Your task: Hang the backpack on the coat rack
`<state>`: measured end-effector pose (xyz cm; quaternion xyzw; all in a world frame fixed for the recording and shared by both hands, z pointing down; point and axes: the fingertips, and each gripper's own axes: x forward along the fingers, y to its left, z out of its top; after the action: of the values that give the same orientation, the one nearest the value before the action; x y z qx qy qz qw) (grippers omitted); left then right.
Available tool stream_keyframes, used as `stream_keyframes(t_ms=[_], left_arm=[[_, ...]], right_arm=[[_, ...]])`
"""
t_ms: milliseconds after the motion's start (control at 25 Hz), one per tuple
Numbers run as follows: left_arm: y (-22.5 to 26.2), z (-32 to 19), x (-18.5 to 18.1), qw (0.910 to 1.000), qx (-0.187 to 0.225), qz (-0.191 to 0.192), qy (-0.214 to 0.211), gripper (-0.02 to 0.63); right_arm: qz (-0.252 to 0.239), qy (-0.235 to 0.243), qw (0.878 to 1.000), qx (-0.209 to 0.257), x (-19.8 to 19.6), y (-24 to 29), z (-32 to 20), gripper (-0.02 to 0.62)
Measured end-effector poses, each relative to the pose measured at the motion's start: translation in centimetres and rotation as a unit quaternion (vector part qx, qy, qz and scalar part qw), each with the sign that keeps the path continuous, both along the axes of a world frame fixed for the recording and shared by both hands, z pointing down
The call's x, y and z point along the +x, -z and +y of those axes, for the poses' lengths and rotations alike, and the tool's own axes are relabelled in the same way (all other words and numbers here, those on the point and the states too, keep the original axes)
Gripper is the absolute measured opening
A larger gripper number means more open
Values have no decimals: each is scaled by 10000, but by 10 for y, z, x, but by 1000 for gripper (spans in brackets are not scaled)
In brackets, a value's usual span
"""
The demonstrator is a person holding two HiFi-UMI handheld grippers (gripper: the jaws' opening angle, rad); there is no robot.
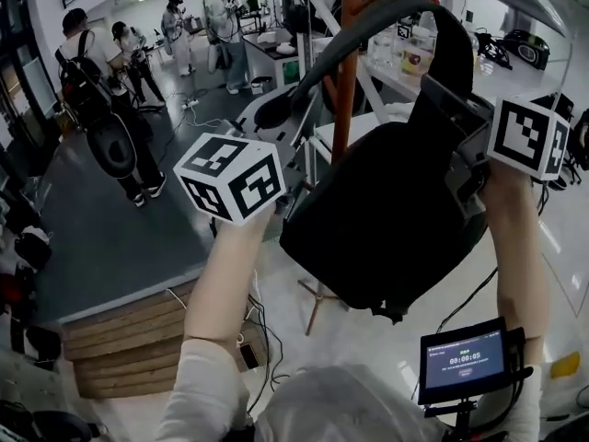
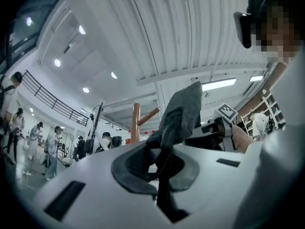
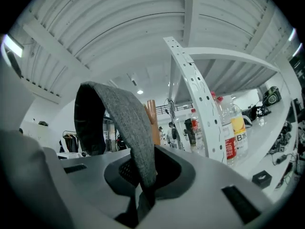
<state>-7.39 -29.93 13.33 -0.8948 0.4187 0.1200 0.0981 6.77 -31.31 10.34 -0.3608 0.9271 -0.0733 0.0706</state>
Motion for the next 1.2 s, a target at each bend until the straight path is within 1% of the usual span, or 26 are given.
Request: stream_keyframes(t_ms=[80,160,280,360,480,560,680,720,880,1000,1080,1200], left_arm=[[10,-11,-2,9998,-89,166,-60,5],[19,-25,-9,9992,-191,356,-69,5],[31,-52,-21,9974,-396,601,-71,5],[41,-75,-23,9968,-517,612,-36,5],[62,-109,-21,9963,-607,610,-14,5],[71,-134,-27,9937,-744,838,-9,5],[73,-164,-40,9868,-943,1311,-109,5],[73,-171,-42,9852,-986,1394,-145,5],[66,-186,-35,9843,-1099,1337,-357,5],[61,-191,-26,9825,-1144,1379,-505,5],[62,-195,-27,9824,-1129,1420,-450,5],[63,-200,-24,9839,-1200,1279,-339,5]], right_arm=[[-42,-345,9989,-315,11,2,-9,40],[-41,-520,9972,-534,14,6,-17,40],[6,-432,9974,-571,9,18,-28,40],[-28,-337,9978,-574,7,28,-36,40],[-83,-405,9971,-641,8,42,-50,40],[-78,-424,9968,-671,9,48,-60,40],[-58,-486,9957,-791,12,48,-73,40],[-44,-506,9952,-832,13,46,-76,40],[7,-479,9948,-900,12,42,-81,38],[40,-447,9952,-868,8,46,-77,38],[9,-519,9951,-843,4,52,-76,38],[-179,-688,9933,-912,4,56,-77,38]])
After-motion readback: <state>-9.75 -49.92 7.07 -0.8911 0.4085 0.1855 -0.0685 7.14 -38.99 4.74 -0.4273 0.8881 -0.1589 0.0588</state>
